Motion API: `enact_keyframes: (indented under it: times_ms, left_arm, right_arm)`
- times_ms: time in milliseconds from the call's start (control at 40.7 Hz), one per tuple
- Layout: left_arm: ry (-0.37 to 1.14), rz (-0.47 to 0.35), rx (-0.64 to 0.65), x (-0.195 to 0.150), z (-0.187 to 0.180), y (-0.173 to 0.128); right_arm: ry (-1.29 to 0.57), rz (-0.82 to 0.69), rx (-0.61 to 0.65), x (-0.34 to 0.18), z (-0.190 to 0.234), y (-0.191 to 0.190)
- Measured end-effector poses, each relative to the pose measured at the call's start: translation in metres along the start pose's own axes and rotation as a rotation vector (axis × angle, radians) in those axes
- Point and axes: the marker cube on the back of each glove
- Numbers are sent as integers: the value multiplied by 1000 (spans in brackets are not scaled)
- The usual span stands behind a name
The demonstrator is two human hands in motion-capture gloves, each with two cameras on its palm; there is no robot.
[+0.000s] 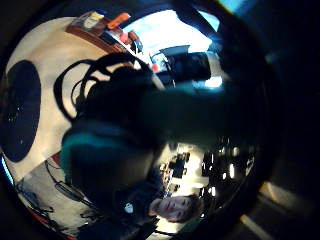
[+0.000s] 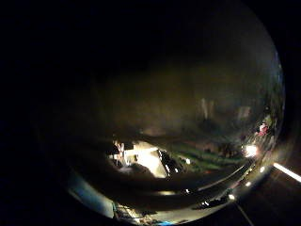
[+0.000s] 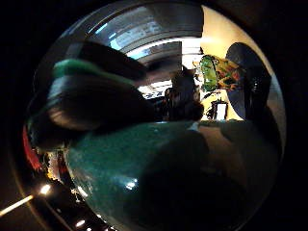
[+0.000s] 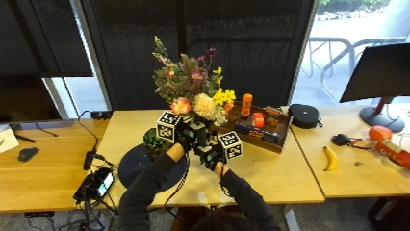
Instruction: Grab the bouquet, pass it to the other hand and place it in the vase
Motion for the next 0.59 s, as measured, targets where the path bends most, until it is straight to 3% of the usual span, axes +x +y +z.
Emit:
enact_keyframes:
  times_ms: [123,295,443,590]
  left_arm:
    - [11,28,196,5,0,4]
    - [-129,185,480,13,-15,3]
    - [-160,238,566,44,-32,6]
    - [-180,295,726,99,-61,10]
  right_arm:
    - [4,-7,-8,-1,15,2]
    - [12,-42,-72,-4,26,6]
    - [59,-79,-96,-9,10,9]
    - [248,-107,-42,-32,-15,20]
